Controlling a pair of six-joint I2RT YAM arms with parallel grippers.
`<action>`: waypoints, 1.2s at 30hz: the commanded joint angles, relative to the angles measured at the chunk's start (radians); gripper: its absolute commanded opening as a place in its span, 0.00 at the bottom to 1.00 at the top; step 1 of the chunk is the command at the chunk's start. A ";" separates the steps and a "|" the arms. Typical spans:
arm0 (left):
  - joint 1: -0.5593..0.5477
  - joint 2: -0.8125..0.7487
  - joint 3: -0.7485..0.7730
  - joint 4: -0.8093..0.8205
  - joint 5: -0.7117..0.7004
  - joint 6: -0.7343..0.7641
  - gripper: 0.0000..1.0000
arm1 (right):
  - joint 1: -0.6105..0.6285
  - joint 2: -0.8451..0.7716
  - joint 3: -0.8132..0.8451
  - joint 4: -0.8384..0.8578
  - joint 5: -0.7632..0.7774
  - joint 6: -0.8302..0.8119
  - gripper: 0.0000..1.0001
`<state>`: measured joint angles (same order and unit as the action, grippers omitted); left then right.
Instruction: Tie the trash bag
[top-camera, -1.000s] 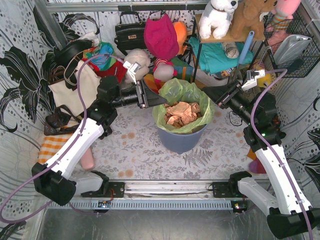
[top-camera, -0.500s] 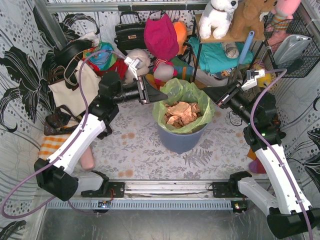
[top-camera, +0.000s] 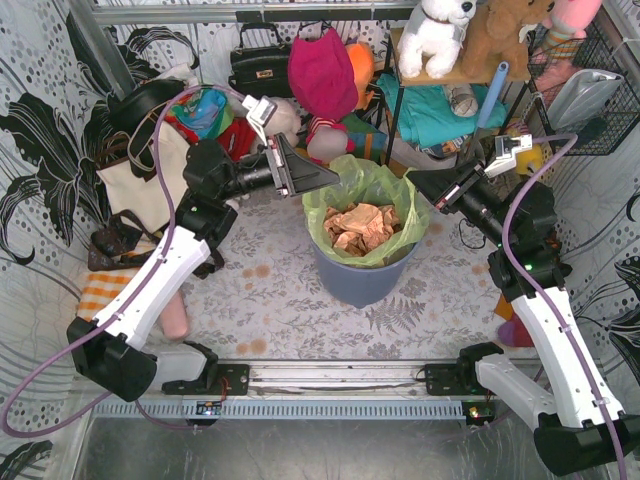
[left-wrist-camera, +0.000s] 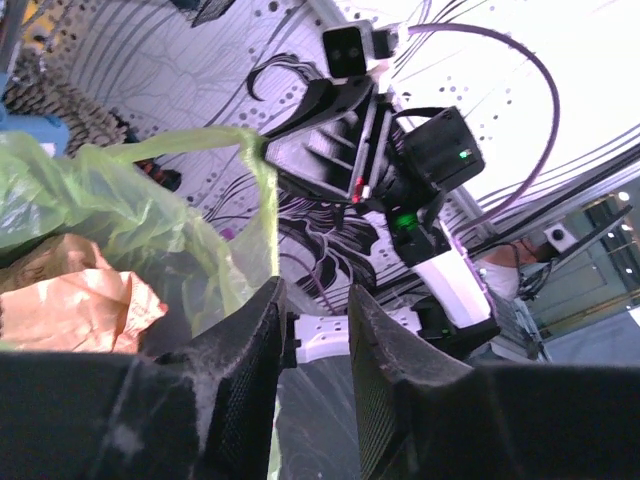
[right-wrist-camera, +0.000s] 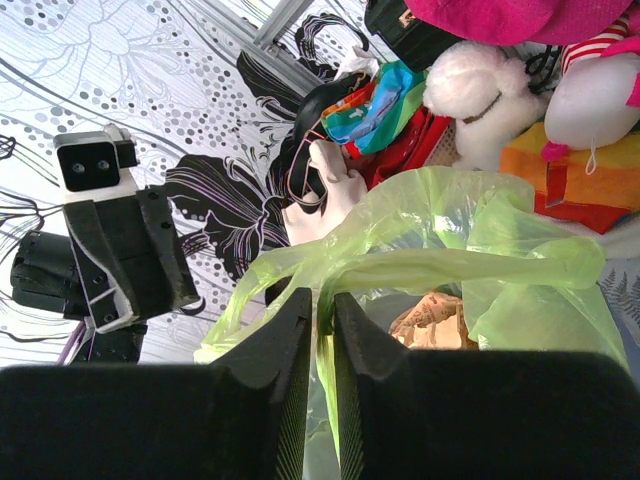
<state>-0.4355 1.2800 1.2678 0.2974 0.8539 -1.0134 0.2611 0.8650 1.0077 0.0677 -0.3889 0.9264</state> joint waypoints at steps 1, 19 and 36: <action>0.004 -0.001 0.015 -0.113 -0.024 0.094 0.43 | -0.001 -0.004 0.027 0.026 -0.001 -0.015 0.16; 0.012 -0.202 0.015 -0.699 -0.385 0.356 0.72 | -0.001 -0.011 0.012 -0.004 -0.001 -0.016 0.20; 0.015 -0.127 -0.240 0.105 -0.141 -0.068 0.44 | -0.001 -0.008 0.011 0.013 -0.006 -0.003 0.20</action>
<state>-0.4290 1.1393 1.0393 0.1207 0.6731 -0.9771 0.2611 0.8650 1.0077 0.0490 -0.3897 0.9234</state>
